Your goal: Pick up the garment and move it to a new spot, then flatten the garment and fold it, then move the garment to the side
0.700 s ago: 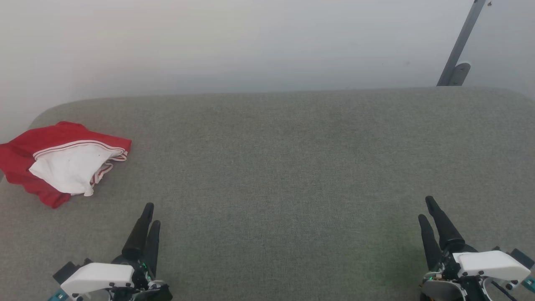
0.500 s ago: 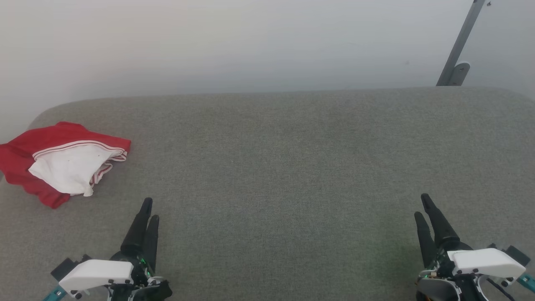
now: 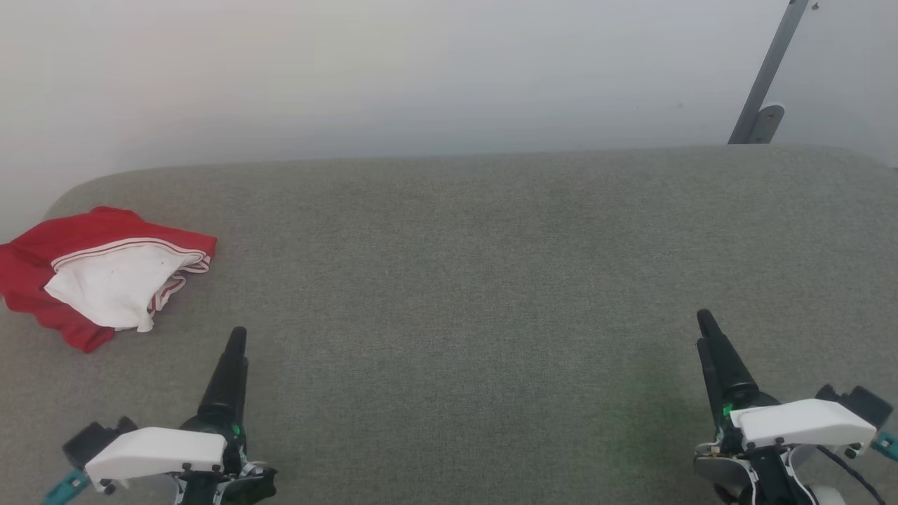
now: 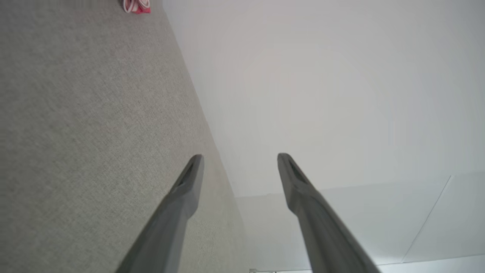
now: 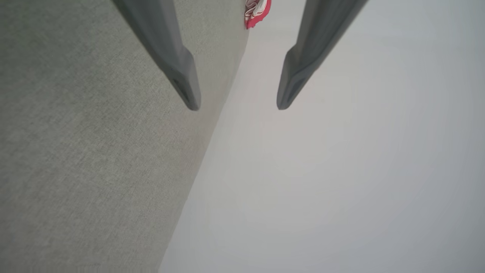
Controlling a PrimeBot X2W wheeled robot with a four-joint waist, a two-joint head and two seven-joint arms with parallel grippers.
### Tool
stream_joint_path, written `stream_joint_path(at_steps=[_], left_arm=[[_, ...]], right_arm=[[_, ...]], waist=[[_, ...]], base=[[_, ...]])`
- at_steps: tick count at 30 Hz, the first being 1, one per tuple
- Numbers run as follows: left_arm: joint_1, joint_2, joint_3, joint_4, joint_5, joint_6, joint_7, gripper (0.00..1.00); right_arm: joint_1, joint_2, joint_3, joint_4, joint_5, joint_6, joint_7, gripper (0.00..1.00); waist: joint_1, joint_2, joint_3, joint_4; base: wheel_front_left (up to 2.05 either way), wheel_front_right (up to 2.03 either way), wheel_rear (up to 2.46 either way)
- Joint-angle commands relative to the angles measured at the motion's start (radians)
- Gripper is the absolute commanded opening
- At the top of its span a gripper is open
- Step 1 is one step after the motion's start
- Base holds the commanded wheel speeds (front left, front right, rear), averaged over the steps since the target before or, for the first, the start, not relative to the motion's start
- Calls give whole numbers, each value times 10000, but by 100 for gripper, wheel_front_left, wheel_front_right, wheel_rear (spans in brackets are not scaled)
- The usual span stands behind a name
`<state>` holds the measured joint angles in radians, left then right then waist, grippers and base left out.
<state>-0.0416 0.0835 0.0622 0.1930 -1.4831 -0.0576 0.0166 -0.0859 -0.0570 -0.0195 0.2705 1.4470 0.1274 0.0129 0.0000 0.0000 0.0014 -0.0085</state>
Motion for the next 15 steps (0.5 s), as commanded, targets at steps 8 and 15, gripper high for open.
stream_joint_path(at_steps=[8,15], left_arm=[[15,481,-228,-344,1630,380,-424,100],[67,800,-213,-426,3196,588,-684,100]], right_arm=[[-425,-77,34,61,-2079,14,-390,100],[-572,-152,-21,115,-3893,17,-471,100]], waist=[[1,0,-23,-43],[1,0,-41,-83]], base=[[0,0,0],[0,0,0]])
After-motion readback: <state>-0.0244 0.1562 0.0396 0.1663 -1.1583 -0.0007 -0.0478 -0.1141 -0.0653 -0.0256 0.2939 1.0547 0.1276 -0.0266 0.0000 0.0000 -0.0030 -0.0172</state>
